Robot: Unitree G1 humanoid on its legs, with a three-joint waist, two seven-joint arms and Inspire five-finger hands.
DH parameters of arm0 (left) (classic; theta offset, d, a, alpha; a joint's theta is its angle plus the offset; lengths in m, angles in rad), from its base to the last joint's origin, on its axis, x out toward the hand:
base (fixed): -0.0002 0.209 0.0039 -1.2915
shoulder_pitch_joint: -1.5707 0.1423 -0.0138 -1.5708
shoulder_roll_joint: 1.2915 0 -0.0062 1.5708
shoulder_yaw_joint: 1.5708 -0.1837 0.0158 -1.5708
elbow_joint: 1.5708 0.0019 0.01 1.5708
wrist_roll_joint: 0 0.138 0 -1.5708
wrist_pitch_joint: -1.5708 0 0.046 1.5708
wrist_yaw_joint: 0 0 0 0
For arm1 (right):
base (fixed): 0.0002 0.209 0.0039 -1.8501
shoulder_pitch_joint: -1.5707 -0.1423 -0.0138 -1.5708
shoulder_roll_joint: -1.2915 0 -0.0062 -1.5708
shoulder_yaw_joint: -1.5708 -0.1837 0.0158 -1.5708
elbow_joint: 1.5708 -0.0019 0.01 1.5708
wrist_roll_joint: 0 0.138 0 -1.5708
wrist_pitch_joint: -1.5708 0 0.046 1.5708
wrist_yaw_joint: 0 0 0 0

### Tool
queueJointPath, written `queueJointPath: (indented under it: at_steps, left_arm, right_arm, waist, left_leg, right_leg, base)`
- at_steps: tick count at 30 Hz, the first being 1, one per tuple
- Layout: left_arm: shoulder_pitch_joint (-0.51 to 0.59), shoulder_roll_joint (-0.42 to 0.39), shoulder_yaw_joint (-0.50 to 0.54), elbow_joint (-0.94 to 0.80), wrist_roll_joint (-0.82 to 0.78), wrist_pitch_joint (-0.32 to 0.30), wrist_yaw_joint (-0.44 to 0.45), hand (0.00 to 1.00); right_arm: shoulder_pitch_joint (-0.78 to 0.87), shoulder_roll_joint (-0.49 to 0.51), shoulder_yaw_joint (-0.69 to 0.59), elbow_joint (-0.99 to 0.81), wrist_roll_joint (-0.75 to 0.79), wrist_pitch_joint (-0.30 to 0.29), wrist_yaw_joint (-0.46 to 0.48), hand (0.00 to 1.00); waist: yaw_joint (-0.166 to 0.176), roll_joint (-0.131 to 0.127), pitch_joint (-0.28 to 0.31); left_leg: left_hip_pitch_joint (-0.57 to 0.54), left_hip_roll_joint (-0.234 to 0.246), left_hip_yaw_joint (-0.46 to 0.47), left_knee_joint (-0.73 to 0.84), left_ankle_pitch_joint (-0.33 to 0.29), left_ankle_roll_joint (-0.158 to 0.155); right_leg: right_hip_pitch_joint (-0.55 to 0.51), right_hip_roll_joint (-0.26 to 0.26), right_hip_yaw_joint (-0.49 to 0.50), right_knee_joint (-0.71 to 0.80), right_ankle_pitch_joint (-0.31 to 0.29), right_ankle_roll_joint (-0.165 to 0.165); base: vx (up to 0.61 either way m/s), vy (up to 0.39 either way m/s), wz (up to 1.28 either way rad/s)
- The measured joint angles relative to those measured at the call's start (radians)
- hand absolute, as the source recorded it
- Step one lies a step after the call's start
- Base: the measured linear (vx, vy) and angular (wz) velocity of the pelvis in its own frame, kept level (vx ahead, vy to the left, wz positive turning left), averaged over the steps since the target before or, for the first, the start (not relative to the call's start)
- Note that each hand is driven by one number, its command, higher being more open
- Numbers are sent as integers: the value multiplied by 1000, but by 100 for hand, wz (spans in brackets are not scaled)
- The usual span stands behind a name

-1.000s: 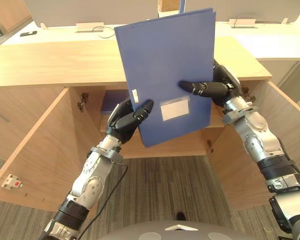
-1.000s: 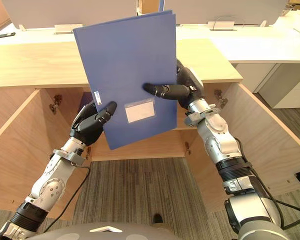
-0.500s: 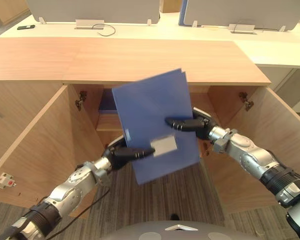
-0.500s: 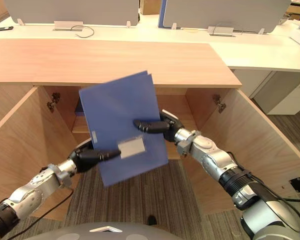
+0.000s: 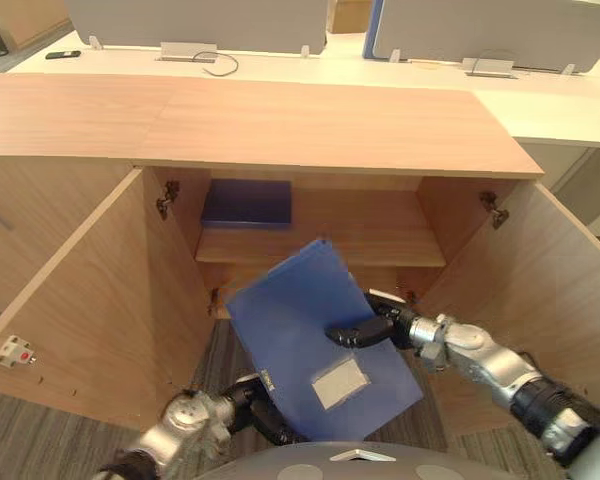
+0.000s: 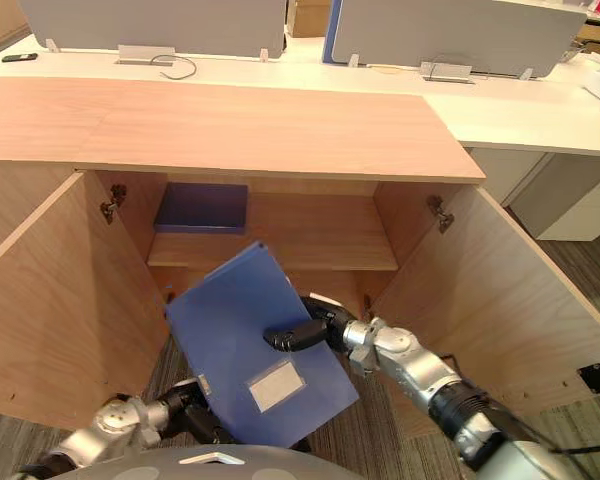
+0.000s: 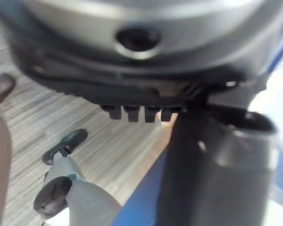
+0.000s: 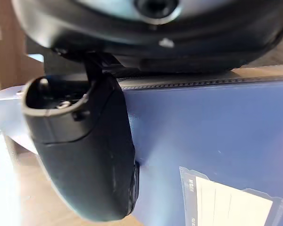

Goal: Walk over to the cabinet, pick up the folder, carry it to the office cabinet, place the folder inside the office cabinet, then close the office cabinet door

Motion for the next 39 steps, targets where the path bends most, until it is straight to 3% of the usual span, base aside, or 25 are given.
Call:
queueJointPath:
  at_steps: [1, 3, 4, 6, 10, 12, 15, 17, 19, 21, 24, 28, 30, 34, 37, 39]
  left_arm:
    - [5, -40, 56, 54, 21, -3, 20, 100]
    - [3, -154, 321, 248, 44, -2, 106, 100]
    - [0, -167, 381, 277, 37, 1, 127, 100]
    - [-13, -178, 583, 334, -16, 21, 250, 100]
    - [-18, -156, 742, 318, -202, 16, 383, 100]
    - [-16, -153, 825, 289, -315, 11, 433, 100]
    - [-17, -157, 887, 280, -405, 10, 467, 100]
    - [-16, -176, 922, 267, -427, 10, 475, 100]
    - [-5, -218, 952, 251, -428, 9, 474, 100]
    - [5, -258, 955, 250, -427, 9, 473, 100]
    - [24, -305, 956, 249, -424, 12, 472, 100]
    - [61, -377, 955, 242, -424, 14, 471, 100]
    - [89, -390, 953, 236, -424, 15, 471, 100]
    - [90, -385, 921, 190, -425, 8, 473, 100]
    - [77, -388, 877, 164, -429, -10, 478, 100]
    - [48, -390, 862, 154, -434, -21, 487, 100]
  right_arm:
    - [3, 28, -24, 41, -25, 5, -12, 0]
    - [5, 142, -163, 198, -75, 13, -78, 0]
    - [3, 167, -204, 231, -75, 13, -98, 0]
    - [-24, 274, -441, 361, -48, 14, -182, 0]
    - [-111, 327, -730, 459, 170, -8, -354, 0]
    - [-171, 328, -841, 489, 314, -62, -441, 0]
    - [-222, 337, -914, 490, 479, -132, -488, 0]
    - [-252, 347, -950, 489, 540, -164, -497, 0]
    - [-267, 363, -984, 485, 591, -190, -504, 0]
    - [-275, 380, -1006, 483, 630, -205, -526, 0]
    - [-281, 423, -1009, 451, 654, -211, -572, 0]
    - [-323, 477, -990, 371, 654, -211, -608, 0]
    - [-379, 496, -966, 369, 654, -211, -625, 0]
    - [-538, 472, -979, 368, 651, -211, -667, 0]
    - [-683, 452, -1005, 368, 651, -209, -709, 0]
    - [-789, 430, -1011, 368, 656, -210, -736, 0]
  waist:
    - [4, 0, 2]
    - [16, 5, 9]
    - [18, 7, 13]
    - [21, 23, 30]
    - [31, 57, 49]
    - [41, 69, 59]
    - [43, 72, 69]
    - [45, 75, 91]
    - [67, 92, 113]
    - [70, 110, 124]
    - [93, 111, 125]
    - [126, 135, 148]
    - [132, 139, 154]
    - [150, 155, 182]
    - [155, 164, 214]
    - [164, 171, 270]
  left_leg:
    - [0, 0, -1, -7, 3, -1]
    - [-1, -4, -13, -42, 28, -2]
    - [0, -6, -17, -50, 34, -4]
    - [-8, -4, -39, -53, 42, -4]
    - [-33, -6, -75, -53, 53, -3]
    - [-44, -3, -99, -52, 59, -5]
    - [-78, 3, -131, -16, 50, -7]
    - [-123, 13, -146, 92, -4, -11]
    - [-168, 39, -151, 240, -78, -9]
    - [-207, 56, -163, 329, -112, -6]
    - [-242, 68, -151, 404, -114, -8]
    - [-311, 93, -127, 594, -110, -8]
    - [-304, 99, -101, 596, -112, -8]
    - [-307, 107, -59, 488, -172, -3]
    - [-373, 96, -13, 501, -191, 19]
    - [-396, 87, 18, 524, -201, 34]
  right_leg:
    - [-2, 0, -4, 1, -4, 1]
    - [-17, 2, -14, 8, -11, 4]
    - [-19, 3, -18, 8, -11, 4]
    - [-17, 4, -40, 7, -12, 1]
    - [-21, 1, -75, 2, -12, 1]
    - [-19, 3, -100, -1, -14, -2]
    - [-18, 4, -132, -1, -19, -9]
    - [-7, 5, -149, 10, -28, -17]
    - [11, 14, -157, 34, -54, -15]
    - [19, 17, -177, 60, -80, -14]
    - [18, 19, -176, 65, -97, -26]
    - [17, 16, -150, 93, -118, -26]
    - [3, 15, -126, 95, -122, -25]
    - [-104, 14, -121, 145, -121, -15]
    - [-264, -16, -84, 294, -159, 10]
    - [-346, -35, -63, 398, -176, 17]
  base:
    - [-59, -53, 11]
    - [-50, -47, 14]
    - [-39, -42, 23]
    - [-40, -44, 26]
    - [-20, -35, 29]
    - [-3, -37, 28]
    - [1, -32, 38]
    - [-9, -25, 23]
    - [-13, -25, 12]
    - [-30, 5, 29]
    - [-26, -5, 5]
    - [-35, 25, -22]
    - [-7, 60, -38]
    - [8, 97, -29]
    - [-35, 108, -36]
    - [-13, 92, -52]
